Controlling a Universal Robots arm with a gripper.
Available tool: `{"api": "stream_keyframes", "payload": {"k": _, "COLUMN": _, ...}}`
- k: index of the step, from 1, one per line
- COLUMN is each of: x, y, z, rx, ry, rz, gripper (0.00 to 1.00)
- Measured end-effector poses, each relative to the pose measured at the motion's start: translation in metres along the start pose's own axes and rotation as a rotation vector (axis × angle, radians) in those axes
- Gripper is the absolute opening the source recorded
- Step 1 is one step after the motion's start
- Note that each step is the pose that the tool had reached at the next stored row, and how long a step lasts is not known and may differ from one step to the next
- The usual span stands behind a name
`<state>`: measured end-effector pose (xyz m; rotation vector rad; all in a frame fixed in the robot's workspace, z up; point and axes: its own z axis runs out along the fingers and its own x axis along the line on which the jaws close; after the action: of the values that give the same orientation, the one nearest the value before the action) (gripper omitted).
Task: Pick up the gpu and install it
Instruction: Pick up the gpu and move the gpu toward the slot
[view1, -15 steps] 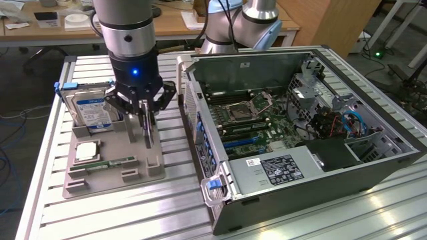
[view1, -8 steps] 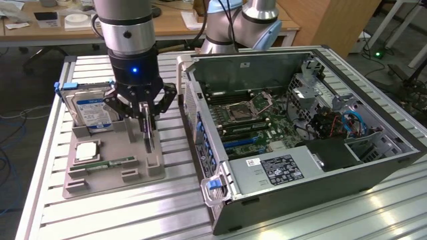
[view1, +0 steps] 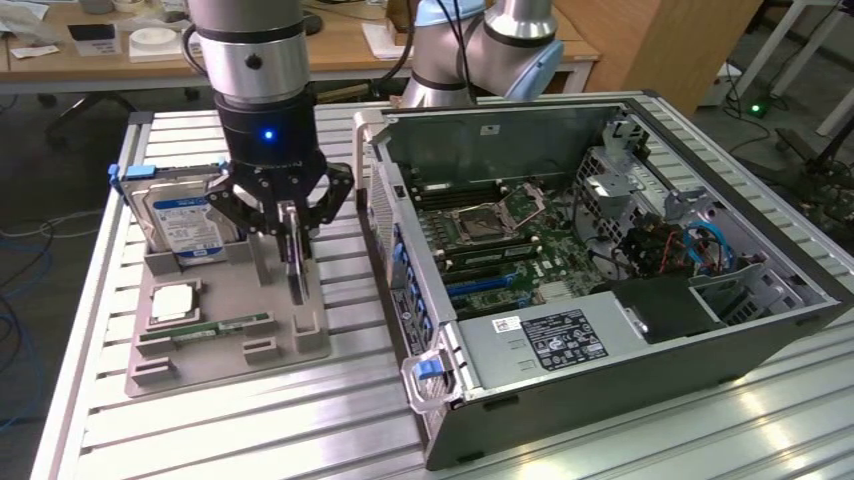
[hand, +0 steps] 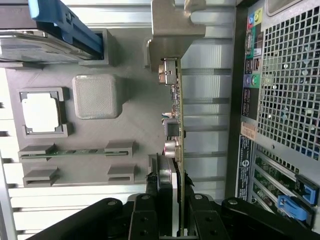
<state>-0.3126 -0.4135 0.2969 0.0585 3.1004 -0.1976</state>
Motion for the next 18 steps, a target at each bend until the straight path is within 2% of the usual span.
{"api": "stream_keyframes", "payload": {"k": 18, "x": 0.0, "y": -0.0015, "z": -0.0121, "rx": 0.0011, "ry": 0.0, "rz": 0.0, "gripper": 0.28}}
